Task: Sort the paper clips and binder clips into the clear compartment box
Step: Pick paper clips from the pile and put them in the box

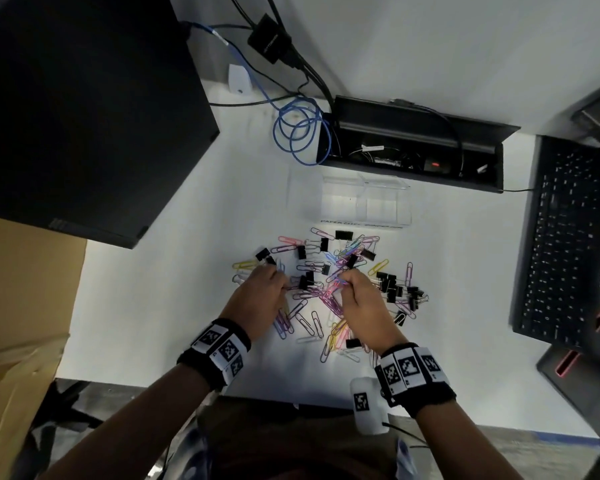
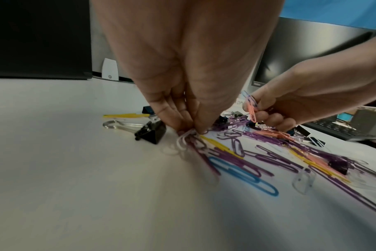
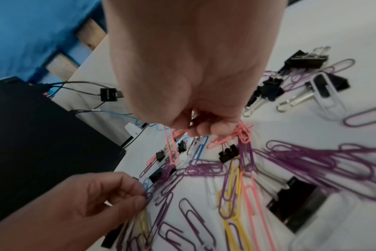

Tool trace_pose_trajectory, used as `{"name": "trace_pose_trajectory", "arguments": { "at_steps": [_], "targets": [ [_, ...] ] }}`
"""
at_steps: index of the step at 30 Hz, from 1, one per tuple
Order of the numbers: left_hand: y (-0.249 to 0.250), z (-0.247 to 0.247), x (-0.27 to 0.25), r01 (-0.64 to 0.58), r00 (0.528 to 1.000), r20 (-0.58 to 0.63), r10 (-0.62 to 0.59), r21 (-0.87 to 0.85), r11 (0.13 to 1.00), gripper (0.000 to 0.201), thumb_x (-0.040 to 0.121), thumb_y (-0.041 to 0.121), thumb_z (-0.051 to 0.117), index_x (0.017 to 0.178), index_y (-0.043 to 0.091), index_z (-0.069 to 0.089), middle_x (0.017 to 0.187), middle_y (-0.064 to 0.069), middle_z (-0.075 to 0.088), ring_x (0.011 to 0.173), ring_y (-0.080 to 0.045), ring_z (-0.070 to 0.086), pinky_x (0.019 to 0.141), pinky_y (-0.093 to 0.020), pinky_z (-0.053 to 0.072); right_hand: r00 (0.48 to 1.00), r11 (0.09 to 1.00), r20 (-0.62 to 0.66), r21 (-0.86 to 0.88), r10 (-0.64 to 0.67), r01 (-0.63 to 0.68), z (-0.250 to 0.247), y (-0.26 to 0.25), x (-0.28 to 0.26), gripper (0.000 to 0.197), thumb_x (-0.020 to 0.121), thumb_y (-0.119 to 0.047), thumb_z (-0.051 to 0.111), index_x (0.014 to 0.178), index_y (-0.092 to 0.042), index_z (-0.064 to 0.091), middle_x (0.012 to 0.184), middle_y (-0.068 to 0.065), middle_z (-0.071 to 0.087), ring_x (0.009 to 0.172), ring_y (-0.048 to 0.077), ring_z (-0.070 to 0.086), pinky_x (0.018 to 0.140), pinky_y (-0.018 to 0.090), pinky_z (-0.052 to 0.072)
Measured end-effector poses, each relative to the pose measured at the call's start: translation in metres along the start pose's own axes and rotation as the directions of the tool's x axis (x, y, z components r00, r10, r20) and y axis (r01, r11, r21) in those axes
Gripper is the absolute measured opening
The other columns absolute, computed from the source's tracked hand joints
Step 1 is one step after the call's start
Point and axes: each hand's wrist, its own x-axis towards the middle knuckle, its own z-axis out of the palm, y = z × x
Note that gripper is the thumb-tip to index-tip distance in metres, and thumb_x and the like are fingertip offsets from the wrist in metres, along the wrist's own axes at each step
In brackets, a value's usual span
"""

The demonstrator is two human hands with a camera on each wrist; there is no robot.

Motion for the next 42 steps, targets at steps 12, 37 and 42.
{"name": "trace_pose_trajectory", "arguments": {
  "at_steps": [12,37,42],
  "targets": [
    [-0.003,-0.02,0.006,0.241,0.961,0.051,-0.271,-0.632,0.736,0.012,0.079,0.003,0.067,0.074,0.01,0.059,0.08,0.0,0.071,0.071,-0.006,0.066,0.07,-0.018,0.052,0.993,0.996,-0.072,0.013,-0.093,0.094,0.002,-0.003,0.0,0.029,0.1,-0.036,0.05,0.075,-0.026,0.04,0.071,0.002,0.046,0.064,0.009,0.041,0.058,0.026,0.037],
    [0.013,-0.019,0.012,0.433,0.879,0.195,-0.435,-0.708,0.557,0.028,0.091,0.015,0.042,0.067,0.01,0.054,0.068,-0.007,0.059,0.067,-0.024,0.065,0.074,-0.043,0.056,0.977,0.88,-0.002,-0.433,-0.215,0.193,0.024,0.007,0.005,0.011,0.088,-0.026,0.065,0.093,-0.017,0.06,0.093,0.001,0.047,0.085,0.021,0.05,0.069,0.04,0.051],
    [0.023,-0.027,0.014,0.472,0.794,0.401,-0.456,-0.88,0.049,0.029,0.094,0.004,0.033,0.069,0.007,0.047,0.068,-0.016,0.063,0.064,-0.02,0.069,0.066,-0.03,0.059,0.977,0.903,0.035,-0.376,-0.211,0.208,0.022,0.009,0.006,0.006,0.097,-0.022,0.052,0.092,-0.019,0.054,0.096,0.001,0.049,0.086,0.019,0.046,0.073,0.035,0.046]
  ]
}}
